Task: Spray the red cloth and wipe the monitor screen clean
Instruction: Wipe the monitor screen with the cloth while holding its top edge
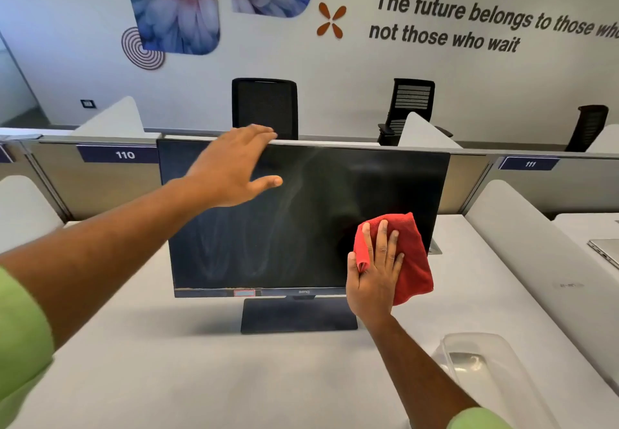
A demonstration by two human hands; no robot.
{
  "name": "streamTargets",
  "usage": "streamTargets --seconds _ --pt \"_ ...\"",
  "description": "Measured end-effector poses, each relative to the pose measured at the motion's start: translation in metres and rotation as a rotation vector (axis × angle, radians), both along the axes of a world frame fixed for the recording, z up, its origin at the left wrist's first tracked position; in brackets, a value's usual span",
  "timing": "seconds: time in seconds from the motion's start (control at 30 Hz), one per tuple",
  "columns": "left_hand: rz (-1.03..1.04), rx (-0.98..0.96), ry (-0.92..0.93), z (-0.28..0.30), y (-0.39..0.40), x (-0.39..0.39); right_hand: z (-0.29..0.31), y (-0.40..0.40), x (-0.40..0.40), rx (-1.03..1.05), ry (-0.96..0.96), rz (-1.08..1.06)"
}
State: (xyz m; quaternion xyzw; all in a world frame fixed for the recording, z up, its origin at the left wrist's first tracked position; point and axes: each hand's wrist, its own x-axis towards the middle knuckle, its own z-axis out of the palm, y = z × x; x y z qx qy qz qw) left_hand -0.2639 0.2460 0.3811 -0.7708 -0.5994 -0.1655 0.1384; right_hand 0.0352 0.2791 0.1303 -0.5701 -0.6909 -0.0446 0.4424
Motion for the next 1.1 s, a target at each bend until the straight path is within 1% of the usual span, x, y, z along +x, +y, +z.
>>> streamTargets --seconds 0.1,0.17,0.27,0.37,0.47,0.5,0.57,0.63,0.7,0.77,0.87,0.93,1.03,1.1 --pt "-0.028 -0.040 0.022 0.000 0.010 0.035 0.000 -0.002 0.003 -0.001 0.024 0.026" --pt "0.003 -0.065 0.044 -0.003 0.013 0.048 -0.001 -0.003 0.004 -0.005 0.027 0.034" --pt "0.051 -0.081 0.030 -0.005 0.015 0.054 -0.008 -0.007 0.006 -0.033 0.022 0.011" --pt "0.080 -0.099 0.018 -0.002 0.020 0.056 -0.022 -0.016 0.001 -0.106 0.042 -0.071" --pt "0.106 -0.124 0.008 0.005 0.025 0.058 -0.035 -0.029 -0.020 -0.236 0.074 -0.117" --pt "0.110 -0.128 0.008 0.007 0.026 0.058 -0.039 -0.035 -0.031 -0.266 0.058 -0.110" --pt "0.110 -0.131 0.014 0.008 0.027 0.057 -0.048 -0.046 -0.051 -0.278 -0.035 -0.044" --pt "0.102 -0.131 0.028 0.006 0.026 0.055 -0.060 -0.057 -0.062 -0.252 -0.143 0.049" --pt "0.098 -0.122 0.042 0.005 0.024 0.054 -0.065 -0.058 -0.059 -0.217 -0.166 0.081" --pt "0.100 -0.115 0.049 0.002 0.021 0.053 -0.061 -0.049 -0.047 -0.186 -0.104 0.059" --pt "0.098 -0.100 0.054 -0.003 0.017 0.056 -0.039 -0.028 -0.029 -0.216 0.131 -0.074" --pt "0.102 -0.094 0.058 -0.006 0.017 0.059 -0.024 -0.020 -0.025 -0.212 0.224 -0.139" --pt "0.114 -0.082 0.054 -0.011 0.019 0.061 -0.014 -0.024 -0.040 -0.222 0.254 -0.136" --pt "0.118 -0.067 0.066 -0.014 0.019 0.061 -0.023 -0.039 -0.053 -0.246 0.161 -0.059"
